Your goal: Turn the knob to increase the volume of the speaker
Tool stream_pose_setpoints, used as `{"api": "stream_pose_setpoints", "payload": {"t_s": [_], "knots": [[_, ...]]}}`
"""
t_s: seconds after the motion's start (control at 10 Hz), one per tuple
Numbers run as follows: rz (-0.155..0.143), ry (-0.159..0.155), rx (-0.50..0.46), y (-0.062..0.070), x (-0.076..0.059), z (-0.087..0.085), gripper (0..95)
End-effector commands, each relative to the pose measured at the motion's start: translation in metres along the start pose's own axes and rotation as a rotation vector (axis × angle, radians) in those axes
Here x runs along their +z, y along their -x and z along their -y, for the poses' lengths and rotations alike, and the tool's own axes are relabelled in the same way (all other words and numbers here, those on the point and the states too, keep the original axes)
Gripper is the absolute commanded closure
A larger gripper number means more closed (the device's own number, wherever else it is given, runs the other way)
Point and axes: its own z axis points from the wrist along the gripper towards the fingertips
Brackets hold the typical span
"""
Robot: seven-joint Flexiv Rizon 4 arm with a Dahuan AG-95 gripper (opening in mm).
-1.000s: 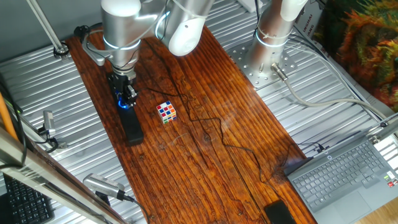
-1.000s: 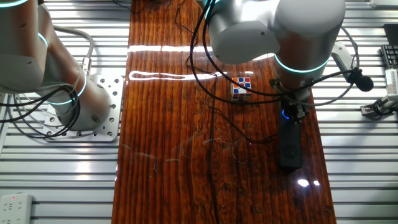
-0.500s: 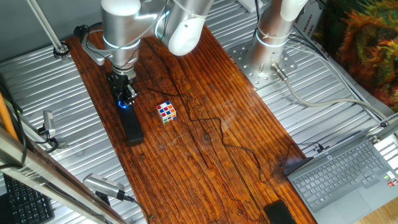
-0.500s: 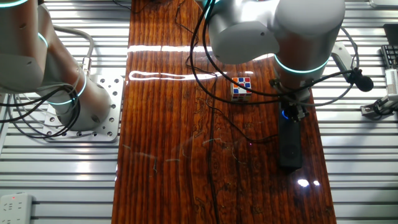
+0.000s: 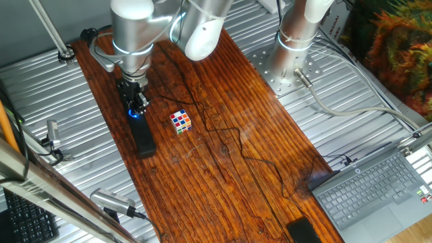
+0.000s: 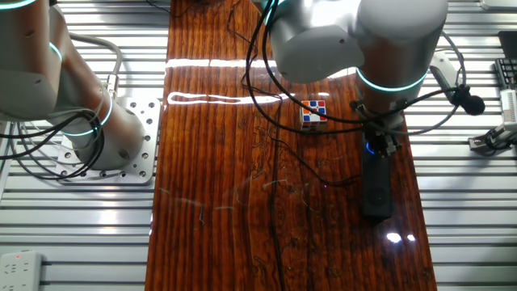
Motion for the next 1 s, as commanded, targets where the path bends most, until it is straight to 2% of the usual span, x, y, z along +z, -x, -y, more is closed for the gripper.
{"api": "stream_pose_setpoints", "payload": {"t_s": [0.1, 0.3, 0.6, 1.0], "knots": [[-0.002, -0.004, 0.011, 0.0007, 0.0006, -0.0004, 95.0], [-0.010, -0.024, 0.025, 0.0007, 0.0009, -0.0003, 95.0], [-0.003, 0.002, 0.074, 0.0005, 0.0006, -0.0001, 95.0], [-0.011, -0.026, 0.125, 0.0006, 0.0006, -0.0001, 95.0]]}}
